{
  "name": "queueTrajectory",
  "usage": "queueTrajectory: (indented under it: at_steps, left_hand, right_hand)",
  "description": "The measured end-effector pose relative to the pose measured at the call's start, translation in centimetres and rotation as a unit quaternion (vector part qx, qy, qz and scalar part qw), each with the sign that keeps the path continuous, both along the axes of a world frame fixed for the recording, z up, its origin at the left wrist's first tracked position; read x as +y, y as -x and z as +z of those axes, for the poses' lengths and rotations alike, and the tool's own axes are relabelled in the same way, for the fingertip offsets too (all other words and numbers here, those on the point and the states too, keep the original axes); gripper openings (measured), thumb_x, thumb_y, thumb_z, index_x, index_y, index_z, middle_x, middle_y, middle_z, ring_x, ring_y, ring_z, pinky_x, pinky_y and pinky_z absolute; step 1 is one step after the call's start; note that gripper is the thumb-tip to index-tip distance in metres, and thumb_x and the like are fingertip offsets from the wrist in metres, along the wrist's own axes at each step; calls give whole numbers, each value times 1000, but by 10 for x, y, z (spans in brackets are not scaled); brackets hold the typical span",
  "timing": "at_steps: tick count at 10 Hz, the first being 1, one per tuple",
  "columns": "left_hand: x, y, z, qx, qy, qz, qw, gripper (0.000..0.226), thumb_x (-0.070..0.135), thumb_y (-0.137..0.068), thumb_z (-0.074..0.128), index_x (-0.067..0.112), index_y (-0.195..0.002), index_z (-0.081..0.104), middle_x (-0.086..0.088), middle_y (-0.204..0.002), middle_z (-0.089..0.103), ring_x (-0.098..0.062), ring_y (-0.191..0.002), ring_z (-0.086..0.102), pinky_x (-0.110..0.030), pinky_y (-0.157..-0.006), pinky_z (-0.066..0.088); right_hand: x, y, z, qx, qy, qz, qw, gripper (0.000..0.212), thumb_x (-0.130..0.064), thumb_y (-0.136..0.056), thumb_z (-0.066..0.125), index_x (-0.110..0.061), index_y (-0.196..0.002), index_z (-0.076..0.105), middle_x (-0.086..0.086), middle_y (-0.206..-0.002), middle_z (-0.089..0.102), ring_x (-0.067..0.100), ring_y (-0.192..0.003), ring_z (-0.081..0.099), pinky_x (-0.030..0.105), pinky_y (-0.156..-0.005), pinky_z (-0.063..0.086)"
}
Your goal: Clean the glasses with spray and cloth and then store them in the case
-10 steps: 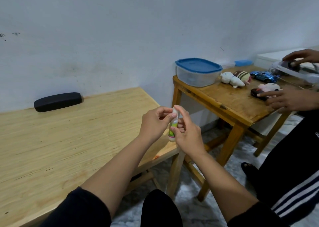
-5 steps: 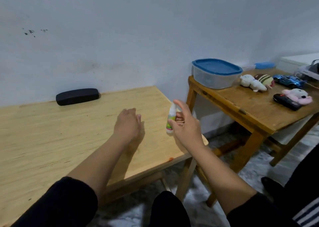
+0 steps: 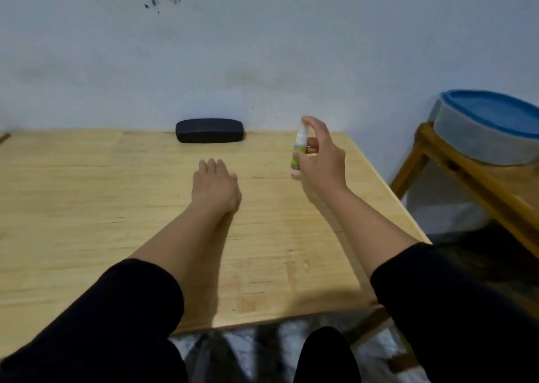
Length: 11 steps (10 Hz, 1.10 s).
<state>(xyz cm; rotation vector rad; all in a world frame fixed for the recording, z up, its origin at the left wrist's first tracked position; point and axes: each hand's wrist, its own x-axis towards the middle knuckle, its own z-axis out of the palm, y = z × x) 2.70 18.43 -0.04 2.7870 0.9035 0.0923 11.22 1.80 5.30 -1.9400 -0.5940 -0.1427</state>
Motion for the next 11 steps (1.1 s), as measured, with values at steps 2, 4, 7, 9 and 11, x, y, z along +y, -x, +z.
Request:
queueTrajectory:
  at_steps: [2, 4, 7, 9, 11]
  left_hand:
    - [-1, -2, -8, -19, -8, -5, 1000, 56, 33, -99, 16, 3, -146, 11, -16, -156, 10, -30, -144, 7, -43, -118, 11]
    - [-1, -3, -9, -19, -6, 9, 1000, 55, 32, -98, 14, 5, -146, 9, -15, -156, 9, -28, -144, 5, -41, -118, 7]
    - [-1, -3, -8, -26, 6, 11, 1000, 55, 31, -99, 15, 6, -146, 8, -13, -157, 8, -26, -145, 3, -40, -118, 5]
    - [-1, -3, -9, -32, 4, 15, 999, 54, 31, -99, 15, 6, -146, 9, -13, -156, 9, -26, -145, 4, -39, -118, 5]
    - [-1, -4, -11, -71, 15, 12, 997, 54, 29, -99, 17, 5, -146, 9, -14, -156, 11, -26, -144, 5, -39, -119, 6]
  right_hand:
    - [63, -40, -2, 29, -25, 16, 999, 59, 3, -83, 57, -35, -127, 47, -10, -80, 48, 2, -63, 52, 8, -48, 49]
    - [115, -69, -9, 34, -35, 27, 998, 60, 4, -85, 56, -39, -126, 46, -2, -93, 50, 6, -70, 55, 26, -59, 59]
    - [145, -96, -25, -2, 1, 33, 999, 60, 6, -84, 51, -42, -119, 43, 3, -98, 52, 22, -84, 61, 41, -64, 60]
    - [150, -103, -33, -24, 10, 27, 999, 61, 2, -85, 50, -44, -123, 37, 4, -103, 51, 24, -91, 59, 43, -70, 59]
    - [141, -100, -31, -13, -3, 52, 999, 77, 2, -85, 53, -49, -136, 25, 6, -112, 52, 18, -93, 58, 33, -76, 58]
